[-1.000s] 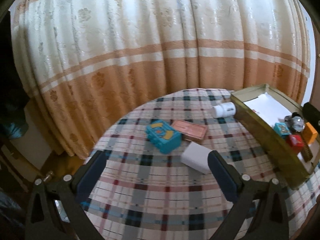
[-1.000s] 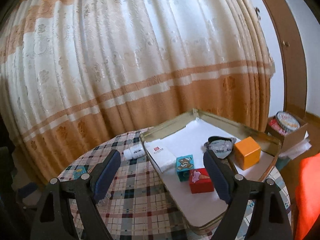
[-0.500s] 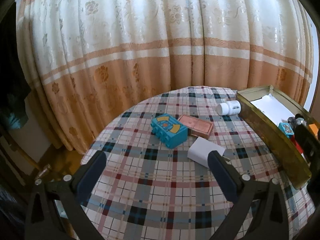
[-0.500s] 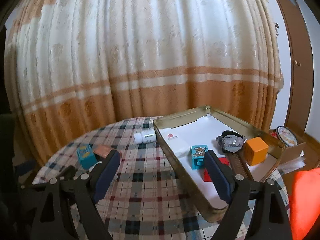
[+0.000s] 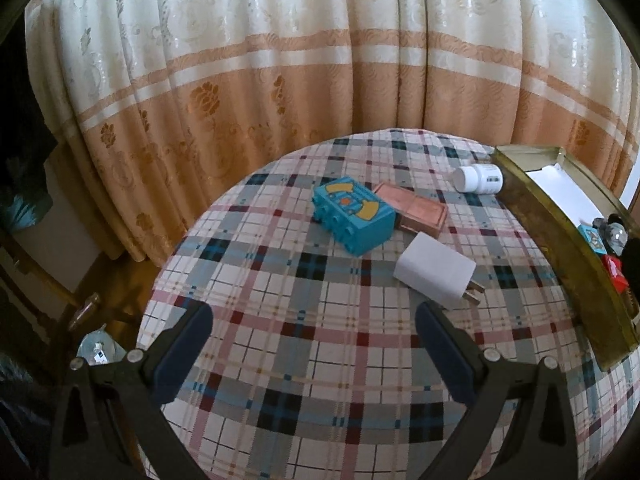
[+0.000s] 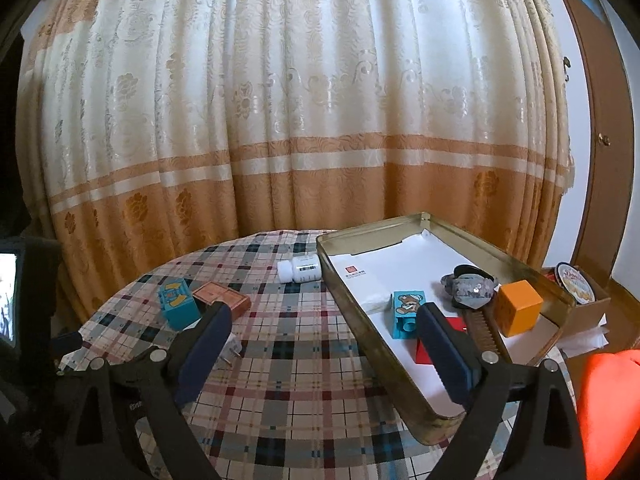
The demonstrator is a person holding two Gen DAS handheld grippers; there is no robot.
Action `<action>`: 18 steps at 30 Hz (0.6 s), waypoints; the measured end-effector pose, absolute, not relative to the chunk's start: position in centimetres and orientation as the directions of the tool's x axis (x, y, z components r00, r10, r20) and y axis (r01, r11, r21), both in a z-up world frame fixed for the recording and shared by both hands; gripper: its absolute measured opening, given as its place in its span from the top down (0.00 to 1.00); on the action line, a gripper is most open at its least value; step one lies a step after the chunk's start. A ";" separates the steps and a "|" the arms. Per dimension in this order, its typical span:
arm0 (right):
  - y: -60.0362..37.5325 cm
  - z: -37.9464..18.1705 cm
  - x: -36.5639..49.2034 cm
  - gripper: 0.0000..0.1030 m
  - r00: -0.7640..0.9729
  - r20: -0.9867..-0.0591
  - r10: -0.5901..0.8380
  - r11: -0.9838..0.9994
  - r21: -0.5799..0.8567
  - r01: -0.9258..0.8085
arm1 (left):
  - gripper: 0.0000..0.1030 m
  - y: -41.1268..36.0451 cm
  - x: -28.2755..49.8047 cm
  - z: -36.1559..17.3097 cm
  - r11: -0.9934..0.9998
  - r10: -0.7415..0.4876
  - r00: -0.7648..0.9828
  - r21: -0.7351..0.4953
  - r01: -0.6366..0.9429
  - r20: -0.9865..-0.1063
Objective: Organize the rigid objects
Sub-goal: 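Withdraw both grippers from the tray, then grasp the white charger with the right gripper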
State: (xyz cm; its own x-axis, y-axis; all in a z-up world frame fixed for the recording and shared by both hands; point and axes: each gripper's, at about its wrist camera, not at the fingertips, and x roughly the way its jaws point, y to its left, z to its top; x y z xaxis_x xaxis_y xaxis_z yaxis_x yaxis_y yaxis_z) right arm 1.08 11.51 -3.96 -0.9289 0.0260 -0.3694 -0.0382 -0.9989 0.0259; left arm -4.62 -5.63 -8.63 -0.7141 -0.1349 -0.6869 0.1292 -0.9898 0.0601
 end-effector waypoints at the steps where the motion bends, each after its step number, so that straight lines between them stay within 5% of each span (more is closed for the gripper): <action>1: 11.5 -4.0 1.1 0.08 -0.928 -0.371 0.024 -0.999 0.023 -0.035 | 0.00 -5.7 -4.7 -8.7 -0.990 -0.135 -0.711 0.060 0.131 -0.690; 18: 10.6 -4.9 -1.0 0.08 -0.889 -0.458 -0.017 -0.999 0.037 0.000 | 0.00 -7.4 -6.1 -10.2 -0.987 -0.094 -0.629 -0.010 0.160 -0.771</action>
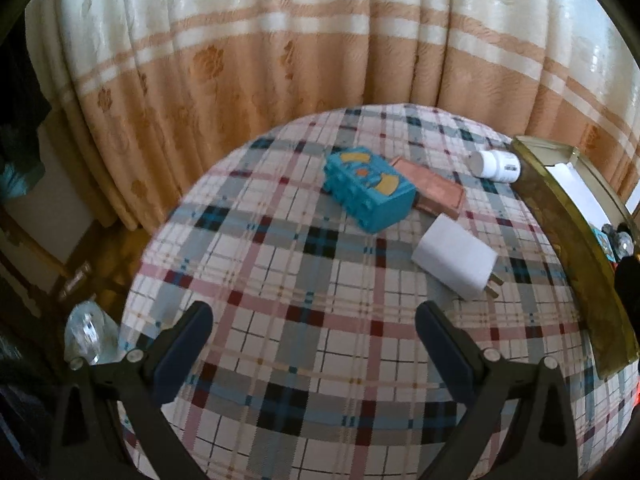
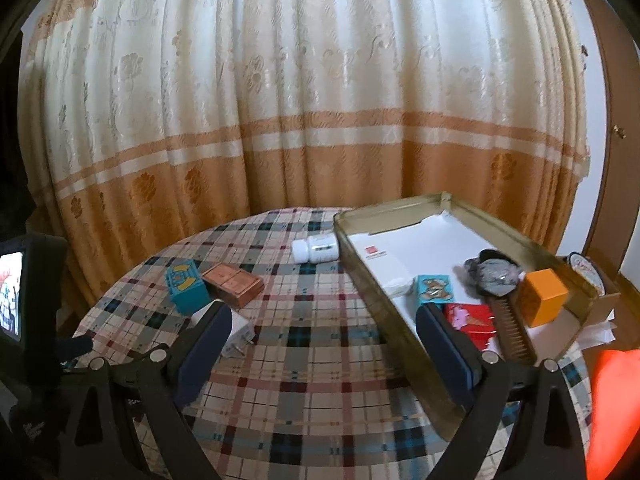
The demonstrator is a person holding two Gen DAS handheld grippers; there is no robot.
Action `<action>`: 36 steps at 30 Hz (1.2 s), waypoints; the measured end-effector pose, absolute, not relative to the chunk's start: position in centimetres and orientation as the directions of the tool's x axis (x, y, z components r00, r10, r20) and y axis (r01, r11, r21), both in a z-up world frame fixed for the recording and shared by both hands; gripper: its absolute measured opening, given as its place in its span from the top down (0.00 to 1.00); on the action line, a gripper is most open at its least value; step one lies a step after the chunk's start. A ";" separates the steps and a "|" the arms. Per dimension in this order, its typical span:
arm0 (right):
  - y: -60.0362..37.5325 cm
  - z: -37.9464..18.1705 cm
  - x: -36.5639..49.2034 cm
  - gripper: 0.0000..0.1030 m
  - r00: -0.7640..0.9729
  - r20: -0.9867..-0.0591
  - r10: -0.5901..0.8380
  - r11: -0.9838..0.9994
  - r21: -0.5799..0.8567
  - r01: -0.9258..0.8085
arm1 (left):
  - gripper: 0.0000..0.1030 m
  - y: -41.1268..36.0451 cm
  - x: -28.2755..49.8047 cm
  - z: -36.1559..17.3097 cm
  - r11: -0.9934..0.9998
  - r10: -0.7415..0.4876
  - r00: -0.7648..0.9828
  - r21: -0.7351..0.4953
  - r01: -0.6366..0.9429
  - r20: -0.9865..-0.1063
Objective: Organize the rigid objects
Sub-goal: 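Grasp the white charger with the right gripper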
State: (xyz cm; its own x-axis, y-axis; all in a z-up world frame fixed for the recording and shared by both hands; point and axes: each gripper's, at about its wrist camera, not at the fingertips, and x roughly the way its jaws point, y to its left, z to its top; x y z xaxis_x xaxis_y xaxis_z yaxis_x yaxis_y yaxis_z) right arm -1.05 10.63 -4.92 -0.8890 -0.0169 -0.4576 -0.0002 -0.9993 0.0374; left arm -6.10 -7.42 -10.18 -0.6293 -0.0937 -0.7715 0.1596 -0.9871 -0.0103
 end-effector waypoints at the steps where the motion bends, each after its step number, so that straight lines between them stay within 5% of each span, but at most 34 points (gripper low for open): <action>1: 10.4 -5.0 -1.3 0.08 -0.886 -0.464 -0.018 -0.999 0.036 0.001 | 0.00 -7.7 -6.2 -10.4 -0.986 -0.088 -0.617 -0.022 0.168 -0.782; 18: 7.0 -8.0 -8.0 0.09 -0.746 -0.624 -0.234 -0.968 0.079 0.238 | 0.00 -6.9 -6.9 -11.5 -0.987 -0.126 -0.557 0.045 0.157 -0.821; 22: 5.8 -8.8 -10.1 0.27 -0.669 -0.684 -0.290 -0.944 0.091 0.316 | 0.00 -6.9 -6.7 -11.5 -0.988 -0.112 -0.559 0.033 0.149 -0.822; 30: 3.8 -10.7 -12.4 0.31 -0.560 -0.758 -0.333 -0.905 0.089 0.416 | 0.00 -6.9 -7.0 -11.7 -0.993 -0.052 -0.547 -0.013 0.115 -0.835; 34: 3.6 -10.6 -12.3 0.54 -0.561 -0.751 -0.349 -0.897 0.096 0.431 | 0.00 -7.1 -7.0 -11.7 -0.992 -0.032 -0.551 -0.040 0.119 -0.834; 36: 3.7 -10.6 -12.1 0.56 -0.566 -0.751 -0.340 -0.901 0.089 0.424 | 0.00 -7.1 -7.0 -11.7 -0.993 -0.040 -0.546 -0.029 0.117 -0.837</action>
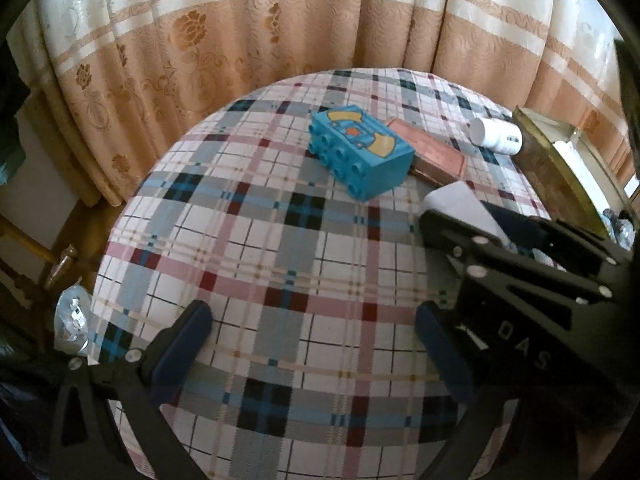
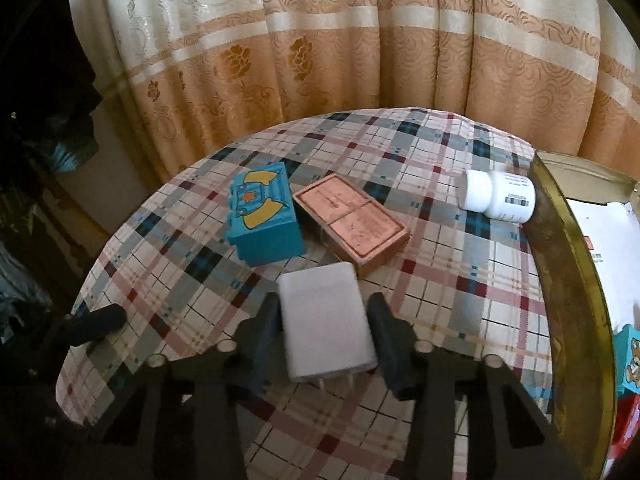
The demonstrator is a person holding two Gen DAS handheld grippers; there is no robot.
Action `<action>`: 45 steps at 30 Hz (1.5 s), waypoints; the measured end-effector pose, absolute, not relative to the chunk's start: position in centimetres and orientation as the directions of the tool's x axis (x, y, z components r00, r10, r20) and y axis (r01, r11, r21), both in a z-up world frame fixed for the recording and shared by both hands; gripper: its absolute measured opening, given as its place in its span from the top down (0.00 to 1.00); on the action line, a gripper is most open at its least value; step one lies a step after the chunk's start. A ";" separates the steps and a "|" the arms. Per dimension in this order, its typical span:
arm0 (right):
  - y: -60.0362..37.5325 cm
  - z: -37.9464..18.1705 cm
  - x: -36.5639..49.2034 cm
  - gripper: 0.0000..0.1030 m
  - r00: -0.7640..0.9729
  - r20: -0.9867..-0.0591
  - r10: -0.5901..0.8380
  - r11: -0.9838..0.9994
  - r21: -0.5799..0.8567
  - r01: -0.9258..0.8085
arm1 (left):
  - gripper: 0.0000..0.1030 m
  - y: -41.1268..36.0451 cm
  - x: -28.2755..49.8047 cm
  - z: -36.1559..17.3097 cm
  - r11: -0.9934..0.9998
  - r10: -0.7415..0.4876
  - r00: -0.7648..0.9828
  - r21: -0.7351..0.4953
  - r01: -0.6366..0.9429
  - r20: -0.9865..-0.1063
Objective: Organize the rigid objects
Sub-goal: 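Grasp the white charger with the right gripper, then grasp the blue block with yellow shapes with the left gripper while the right holds the charger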
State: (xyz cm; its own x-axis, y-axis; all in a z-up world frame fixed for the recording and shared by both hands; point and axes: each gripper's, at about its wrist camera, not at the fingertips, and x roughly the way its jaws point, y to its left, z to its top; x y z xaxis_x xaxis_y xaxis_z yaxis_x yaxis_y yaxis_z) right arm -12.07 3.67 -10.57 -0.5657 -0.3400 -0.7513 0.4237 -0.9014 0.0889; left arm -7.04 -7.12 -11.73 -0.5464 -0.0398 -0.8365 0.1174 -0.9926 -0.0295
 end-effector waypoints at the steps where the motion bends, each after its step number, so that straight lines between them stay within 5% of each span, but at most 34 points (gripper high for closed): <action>1: 3.9 -10.5 -12.0 0.56 -0.567 -0.751 -0.339 -0.904 0.092 0.418 | 0.00 -7.2 -7.0 -11.8 -0.992 -0.039 -0.547 -0.031 0.118 -0.836; 11: 9.0 -9.2 -8.5 0.58 -0.686 -0.694 -0.219 -0.974 0.113 0.197 | 0.01 -8.0 -7.3 -10.8 -0.979 -0.039 -0.586 -0.087 0.187 -0.809; 21: 10.5 -9.4 -7.9 0.58 -0.675 -0.703 -0.224 -0.975 0.167 0.150 | 0.01 -7.0 -14.0 -8.6 -0.970 -0.058 -0.623 -0.103 0.220 -0.780; 26: 10.5 -9.8 -8.3 0.58 -0.659 -0.716 -0.230 -0.973 0.174 0.151 | 0.07 -6.2 -16.8 -9.9 -0.971 -0.099 -0.566 -0.046 0.235 -0.818; 36: 10.7 -10.0 -8.5 0.58 -0.646 -0.727 -0.231 -0.973 0.182 0.144 | 0.13 -8.9 -16.4 -10.3 -0.944 -0.046 -0.540 -0.140 0.298 -0.840; 39: 10.6 -10.0 -8.4 0.58 -0.647 -0.727 -0.230 -0.973 0.180 0.144 | 0.25 -9.2 -15.8 -10.7 -0.951 -0.068 -0.482 -0.089 0.295 -0.874; 45: 10.5 -10.0 -8.5 0.58 -0.646 -0.728 -0.227 -0.974 0.176 0.144 | 0.27 -8.7 -15.4 -10.7 -0.964 -0.098 -0.481 -0.037 0.264 -0.871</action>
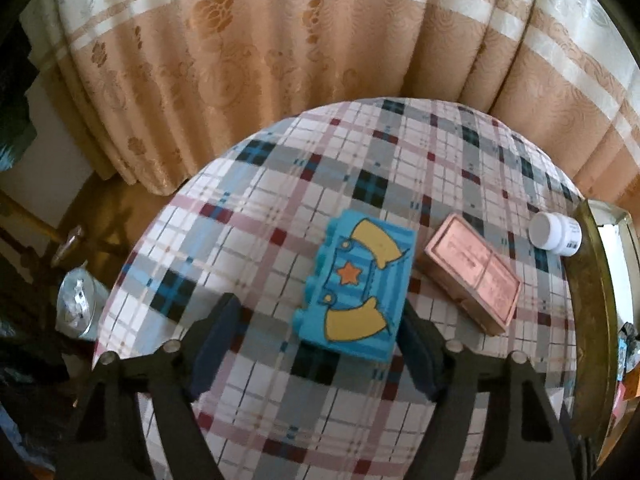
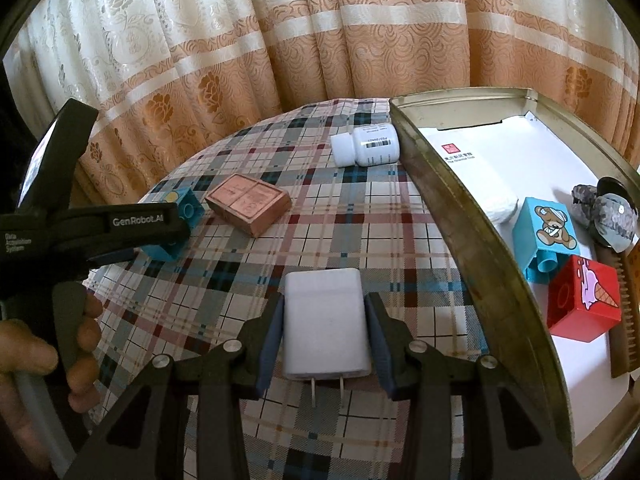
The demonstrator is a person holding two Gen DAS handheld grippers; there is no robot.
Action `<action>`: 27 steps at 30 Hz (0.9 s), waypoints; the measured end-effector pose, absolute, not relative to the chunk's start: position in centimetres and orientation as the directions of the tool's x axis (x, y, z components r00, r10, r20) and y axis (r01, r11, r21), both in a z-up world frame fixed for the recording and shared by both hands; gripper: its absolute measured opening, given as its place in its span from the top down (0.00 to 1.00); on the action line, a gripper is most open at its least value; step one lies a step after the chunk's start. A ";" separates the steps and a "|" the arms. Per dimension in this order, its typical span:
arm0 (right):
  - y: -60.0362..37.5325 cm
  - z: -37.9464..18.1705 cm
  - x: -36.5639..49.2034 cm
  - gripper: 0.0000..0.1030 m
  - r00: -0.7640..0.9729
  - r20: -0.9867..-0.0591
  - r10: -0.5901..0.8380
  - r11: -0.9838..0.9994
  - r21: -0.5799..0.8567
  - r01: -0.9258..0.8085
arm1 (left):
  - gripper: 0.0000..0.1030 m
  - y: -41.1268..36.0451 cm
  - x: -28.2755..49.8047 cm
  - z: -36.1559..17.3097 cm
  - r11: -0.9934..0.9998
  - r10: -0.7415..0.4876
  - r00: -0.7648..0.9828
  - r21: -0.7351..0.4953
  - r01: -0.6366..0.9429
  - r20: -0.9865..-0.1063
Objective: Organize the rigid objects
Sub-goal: 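Grasp the blue block with yellow shapes with the left gripper while the right holds the charger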
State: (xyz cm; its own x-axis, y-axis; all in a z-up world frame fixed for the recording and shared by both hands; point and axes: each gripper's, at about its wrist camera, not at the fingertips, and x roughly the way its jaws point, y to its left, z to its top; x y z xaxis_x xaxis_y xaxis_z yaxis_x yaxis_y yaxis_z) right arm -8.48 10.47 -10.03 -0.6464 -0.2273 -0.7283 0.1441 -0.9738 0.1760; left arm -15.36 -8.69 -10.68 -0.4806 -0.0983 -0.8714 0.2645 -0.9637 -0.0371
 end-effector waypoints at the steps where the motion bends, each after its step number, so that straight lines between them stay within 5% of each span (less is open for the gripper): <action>1: 10.5 -10.0 -8.5 0.58 -0.646 -0.729 -0.227 -0.974 0.175 0.144 | 0.27 -8.4 -15.6 -10.8 -0.967 -0.110 -0.477 -0.018 0.255 -0.872; 3: 10.5 -10.0 -8.5 0.58 -0.646 -0.730 -0.225 -0.974 0.173 0.145 | 0.28 -8.0 -15.7 -10.9 -0.973 -0.112 -0.497 -0.006 0.229 -0.860; 9: 10.3 -10.2 -8.6 0.58 -0.641 -0.734 -0.223 -0.975 0.169 0.146 | 0.59 -6.6 -14.4 -10.7 -0.994 -0.065 -0.611 0.000 0.106 -0.789; 27: 9.8 -10.0 -8.3 0.57 -0.647 -0.742 -0.177 -0.984 0.121 0.131 | 0.59 -5.1 -10.6 -10.8 -0.997 -0.001 -0.586 -0.047 0.068 -0.810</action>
